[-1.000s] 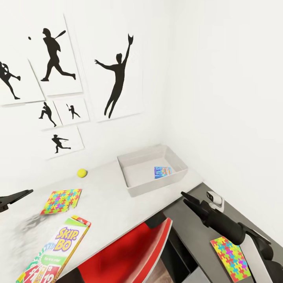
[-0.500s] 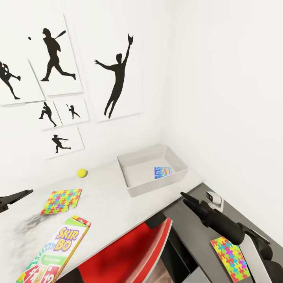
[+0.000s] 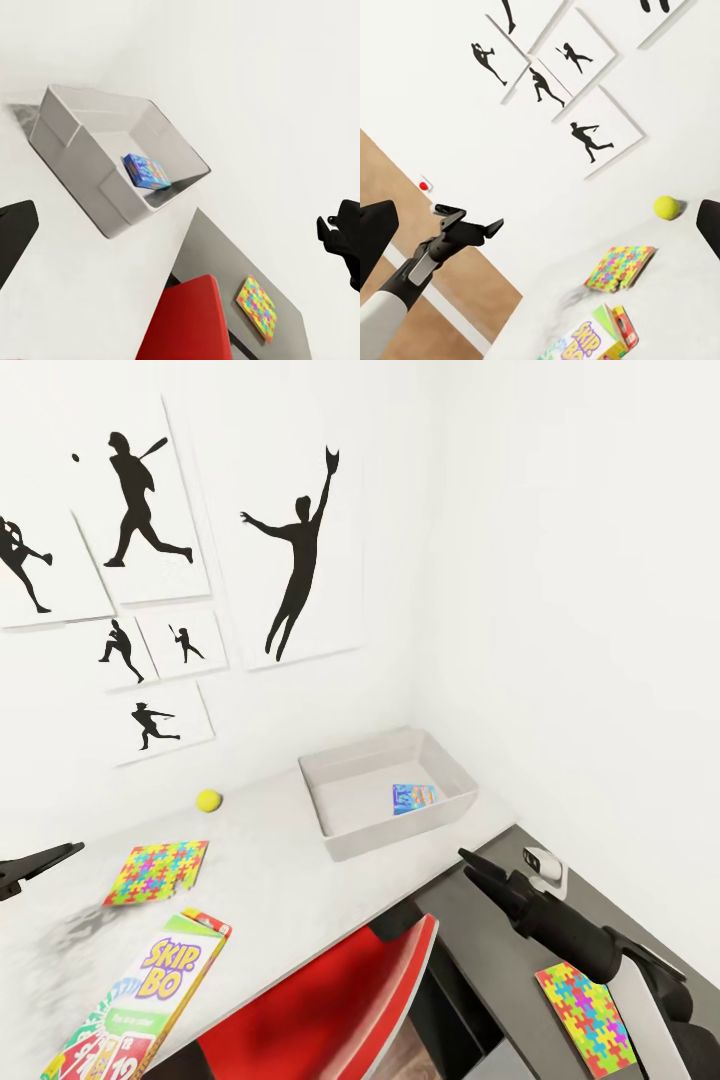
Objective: Put all the toys in the child's room - the three board games (two on the bed and one on the table), the two jigsaw puzzles on the table, and the tennis ball on the table - inside the toy box on the table in the child's room.
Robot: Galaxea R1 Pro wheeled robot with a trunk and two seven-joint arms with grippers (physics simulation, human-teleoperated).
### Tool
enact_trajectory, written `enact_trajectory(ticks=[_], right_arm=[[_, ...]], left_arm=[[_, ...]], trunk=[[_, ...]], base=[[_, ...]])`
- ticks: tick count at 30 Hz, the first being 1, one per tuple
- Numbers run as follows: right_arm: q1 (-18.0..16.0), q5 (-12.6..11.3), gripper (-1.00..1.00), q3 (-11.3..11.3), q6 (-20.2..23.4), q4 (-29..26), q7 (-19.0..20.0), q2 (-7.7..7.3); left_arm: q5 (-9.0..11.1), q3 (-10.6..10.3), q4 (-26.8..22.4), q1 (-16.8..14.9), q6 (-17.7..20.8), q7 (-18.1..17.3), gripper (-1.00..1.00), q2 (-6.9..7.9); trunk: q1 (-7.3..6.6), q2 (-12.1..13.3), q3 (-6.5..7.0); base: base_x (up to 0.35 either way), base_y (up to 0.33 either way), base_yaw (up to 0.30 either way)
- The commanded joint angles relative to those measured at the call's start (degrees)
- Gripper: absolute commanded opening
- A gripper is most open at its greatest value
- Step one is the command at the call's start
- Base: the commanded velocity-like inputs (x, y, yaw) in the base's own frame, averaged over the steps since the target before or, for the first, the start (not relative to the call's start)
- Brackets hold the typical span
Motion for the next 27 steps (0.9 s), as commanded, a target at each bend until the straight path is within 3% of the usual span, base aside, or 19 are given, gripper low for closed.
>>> enact_trajectory(ticks=[1,10,27], right_arm=[[-0.04,-0.32,1.00,0.00,0.34,0.00,0.01,0.00],[-0.04,-0.25,1.00,0.24,-0.11,-0.09,0.19,0.01],[-0.04,-0.29,1.00,0.16,-0.25,-0.09,0.87,-0.01]], left_arm=[[-0.08,0.00,0.00,-0.05,0.61,-0.26,1.00,0.01],[-0.07,0.07,0.05,-0.05,0.61,-0.26,1.00,0.01],[-0.07,0.07,0.05,-0.05,0.61,-0.26,1.00,0.01]], trunk=[[0.03,-0.12,-0.10],[0.03,-0.12,0.53],[0.03,-0.12,2.09]], base=[[0.000,0.000,0.000],[-0.118,0.000,0.000],[-0.313,0.000,-0.011]])
